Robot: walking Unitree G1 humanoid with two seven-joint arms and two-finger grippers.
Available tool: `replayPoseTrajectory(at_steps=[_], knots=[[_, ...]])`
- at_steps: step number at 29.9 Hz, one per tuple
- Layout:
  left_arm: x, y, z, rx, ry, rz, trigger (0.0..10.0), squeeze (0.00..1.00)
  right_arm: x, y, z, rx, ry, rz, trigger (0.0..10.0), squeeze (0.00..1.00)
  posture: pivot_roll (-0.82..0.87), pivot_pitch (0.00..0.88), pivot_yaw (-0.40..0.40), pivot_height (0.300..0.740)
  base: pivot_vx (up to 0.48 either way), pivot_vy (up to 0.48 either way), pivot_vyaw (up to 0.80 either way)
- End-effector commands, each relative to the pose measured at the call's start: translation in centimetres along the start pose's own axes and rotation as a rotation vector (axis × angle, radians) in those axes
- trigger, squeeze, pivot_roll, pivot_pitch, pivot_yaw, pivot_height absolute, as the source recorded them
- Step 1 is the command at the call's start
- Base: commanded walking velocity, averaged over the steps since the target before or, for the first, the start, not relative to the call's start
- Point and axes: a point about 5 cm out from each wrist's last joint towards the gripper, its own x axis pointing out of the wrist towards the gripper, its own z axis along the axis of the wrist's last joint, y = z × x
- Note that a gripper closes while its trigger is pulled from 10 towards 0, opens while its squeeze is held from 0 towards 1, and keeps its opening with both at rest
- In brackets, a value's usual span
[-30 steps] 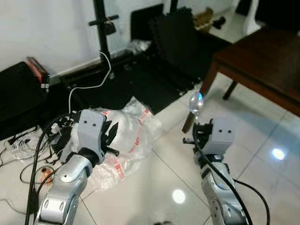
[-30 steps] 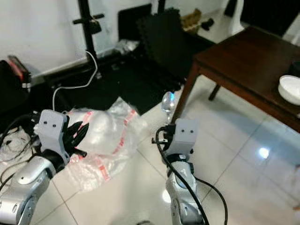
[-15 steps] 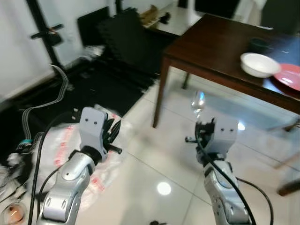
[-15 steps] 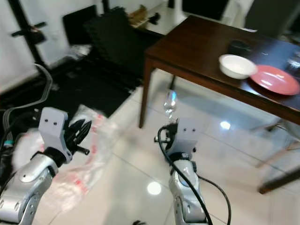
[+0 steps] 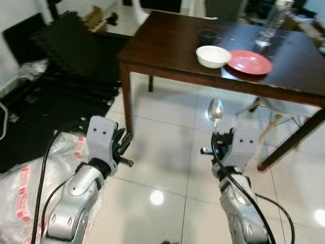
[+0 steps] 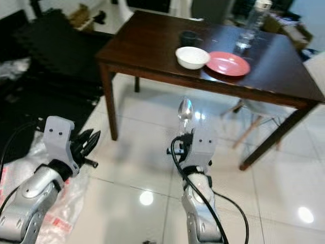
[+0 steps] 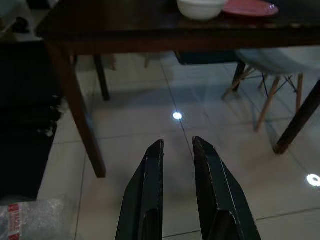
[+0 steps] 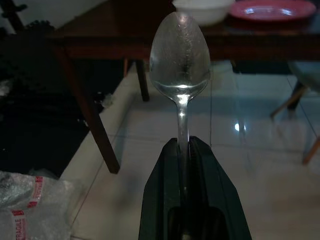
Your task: Setting the table
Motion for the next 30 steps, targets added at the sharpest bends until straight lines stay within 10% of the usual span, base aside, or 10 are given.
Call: replayPoseTrajectory(at_steps=[1,10,13,30], knots=[[0.0,-0.2,-0.3,-0.008,0.011,-0.003,10.0,0.00,-0.1,-0.1,-0.2,0.003,0.009,-0.003,8.6,0.00,0.01,0.060,0.049,0.740,0.000,0.000,-0.80],[0.1,-0.2,-0.2,-0.002,0.002,0.000,10.0,0.00,0.0,-0.1,-0.1,0.005,0.008,-0.007,8.6,0.00,0.00,0.059,0.047,0.740,0.000,0.000,-0.80],[0.2,-0.2,-0.2,0.005,-0.006,0.002,10.0,0.00,0.0,0.0,0.0,0.001,-0.007,0.000,10.0,0.00,0.00,0.060,0.047,0.740,0.000,0.000,-0.79],[0.8,-0.3,-0.1,0.012,-0.018,0.024,10.0,0.00,0.1,1.6,1.3,-0.008,-0.080,0.099,10.0,0.00,-0.01,0.062,0.050,0.740,0.461,0.000,0.00]])
